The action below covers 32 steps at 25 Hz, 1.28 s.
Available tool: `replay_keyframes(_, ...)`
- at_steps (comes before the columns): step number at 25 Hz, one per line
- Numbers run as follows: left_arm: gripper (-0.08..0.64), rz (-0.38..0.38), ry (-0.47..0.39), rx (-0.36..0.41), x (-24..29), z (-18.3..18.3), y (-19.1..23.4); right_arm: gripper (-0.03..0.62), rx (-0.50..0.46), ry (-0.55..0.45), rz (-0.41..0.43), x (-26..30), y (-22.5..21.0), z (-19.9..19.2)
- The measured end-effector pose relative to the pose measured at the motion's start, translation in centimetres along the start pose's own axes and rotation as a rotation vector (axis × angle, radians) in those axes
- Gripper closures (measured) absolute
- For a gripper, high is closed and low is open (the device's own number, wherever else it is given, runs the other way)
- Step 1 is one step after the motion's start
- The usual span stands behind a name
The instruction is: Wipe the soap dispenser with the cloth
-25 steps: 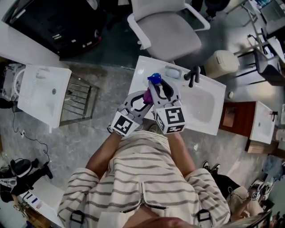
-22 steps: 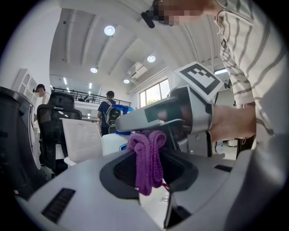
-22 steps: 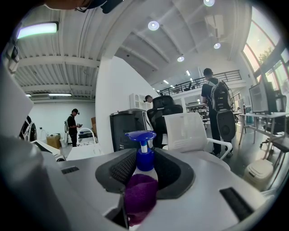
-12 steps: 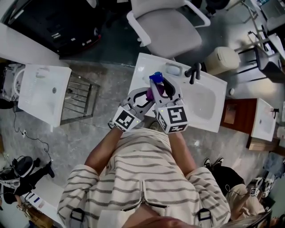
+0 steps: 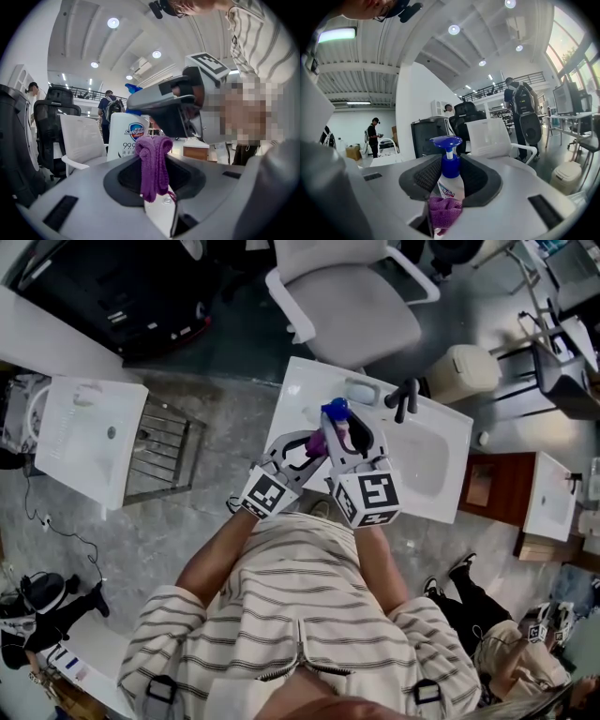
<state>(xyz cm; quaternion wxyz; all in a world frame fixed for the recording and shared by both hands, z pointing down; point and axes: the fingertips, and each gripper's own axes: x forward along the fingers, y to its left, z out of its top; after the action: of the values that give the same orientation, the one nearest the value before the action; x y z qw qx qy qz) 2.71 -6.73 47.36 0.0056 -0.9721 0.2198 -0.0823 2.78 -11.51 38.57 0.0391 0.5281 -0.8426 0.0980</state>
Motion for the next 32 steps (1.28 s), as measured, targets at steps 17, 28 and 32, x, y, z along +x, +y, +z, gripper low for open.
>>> replay_keyframes(17, 0.442, 0.031, -0.005, -0.007, -1.3, 0.1, 1.2, 0.462, -0.001, -0.010, -0.013, -0.5, -0.8, 0.2)
replay_keyframes(28, 0.442, 0.078, -0.089, -0.057, -2.6, 2.2, 2.2, 0.462, 0.004, -0.016, -0.019, -1.1, -1.4, 0.1)
replay_keyframes(32, 0.442, 0.098, -0.112, -0.092, -3.3, 2.9, 3.1, 0.462, 0.002, -0.019, -0.014, -1.4, -1.5, 0.2)
